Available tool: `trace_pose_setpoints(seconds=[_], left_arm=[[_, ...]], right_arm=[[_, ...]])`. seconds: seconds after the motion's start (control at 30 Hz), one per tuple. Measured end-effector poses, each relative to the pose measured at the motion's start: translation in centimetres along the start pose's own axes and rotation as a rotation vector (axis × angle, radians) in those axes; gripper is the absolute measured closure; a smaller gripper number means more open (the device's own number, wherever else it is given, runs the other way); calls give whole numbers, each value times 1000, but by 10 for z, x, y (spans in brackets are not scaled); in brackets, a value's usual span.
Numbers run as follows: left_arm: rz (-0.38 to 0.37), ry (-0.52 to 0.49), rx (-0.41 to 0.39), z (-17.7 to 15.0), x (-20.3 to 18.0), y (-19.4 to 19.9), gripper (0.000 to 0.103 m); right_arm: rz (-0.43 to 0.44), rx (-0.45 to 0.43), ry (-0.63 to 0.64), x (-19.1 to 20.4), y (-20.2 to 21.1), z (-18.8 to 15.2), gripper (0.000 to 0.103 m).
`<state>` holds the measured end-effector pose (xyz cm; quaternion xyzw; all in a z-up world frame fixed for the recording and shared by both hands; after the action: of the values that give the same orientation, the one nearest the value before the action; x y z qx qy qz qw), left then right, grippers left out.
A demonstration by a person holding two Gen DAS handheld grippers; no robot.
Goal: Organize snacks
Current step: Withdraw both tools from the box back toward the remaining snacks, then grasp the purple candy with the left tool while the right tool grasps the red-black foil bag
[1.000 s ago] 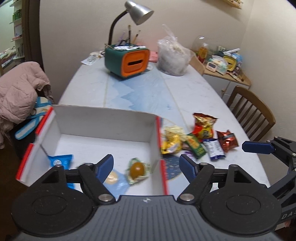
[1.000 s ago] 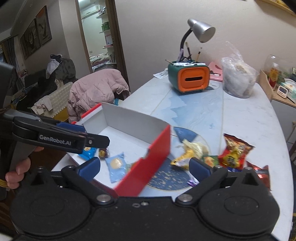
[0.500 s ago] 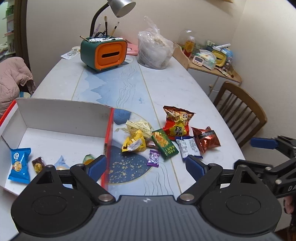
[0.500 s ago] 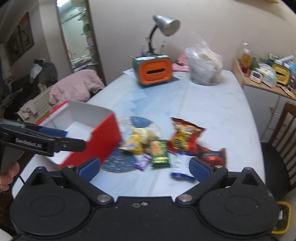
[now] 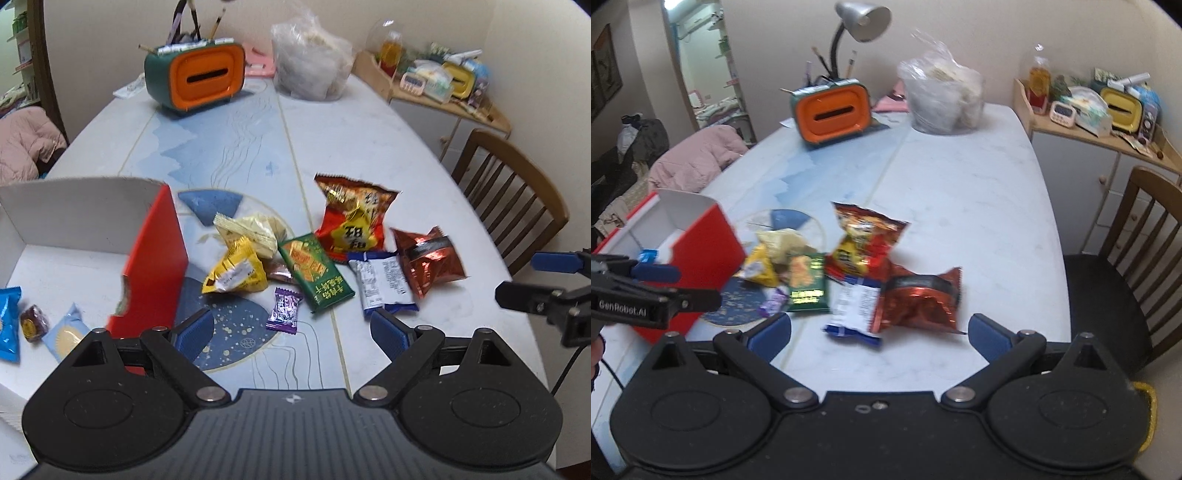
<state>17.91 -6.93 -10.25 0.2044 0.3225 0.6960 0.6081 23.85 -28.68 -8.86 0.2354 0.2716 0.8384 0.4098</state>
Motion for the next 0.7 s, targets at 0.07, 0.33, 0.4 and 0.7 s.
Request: trace_pose_setpoints(seconds=[0.07,0.33,0.4,0.7], left_arm=[[17,2,11,-1,-1,-11,11],[73,5,56,-4,-3,-50,11],[78,9,63,-5,-2,-57,11],[85,12,111,-13,4,-85,26]], right_arm=[[-4,12,-14,-10,-10,0,0],[-26,59,-38,-32,-55,-1,1],[-30,68,-42,-35,-66,-2,1],[-18,103,-48,-36,-100,-4,3]])
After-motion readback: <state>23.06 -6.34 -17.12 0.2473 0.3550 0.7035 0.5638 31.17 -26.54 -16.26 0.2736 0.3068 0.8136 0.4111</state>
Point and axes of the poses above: each gripper's, at about its wrist camera, not at the fingertips, and y roughly against the way its jaws point, x to its left, z to its top, the point moved 2 cm from there along -y, roughly the way its jaws point, and after that the axes turned 8 degrees about -x, right-handed, at the moved point
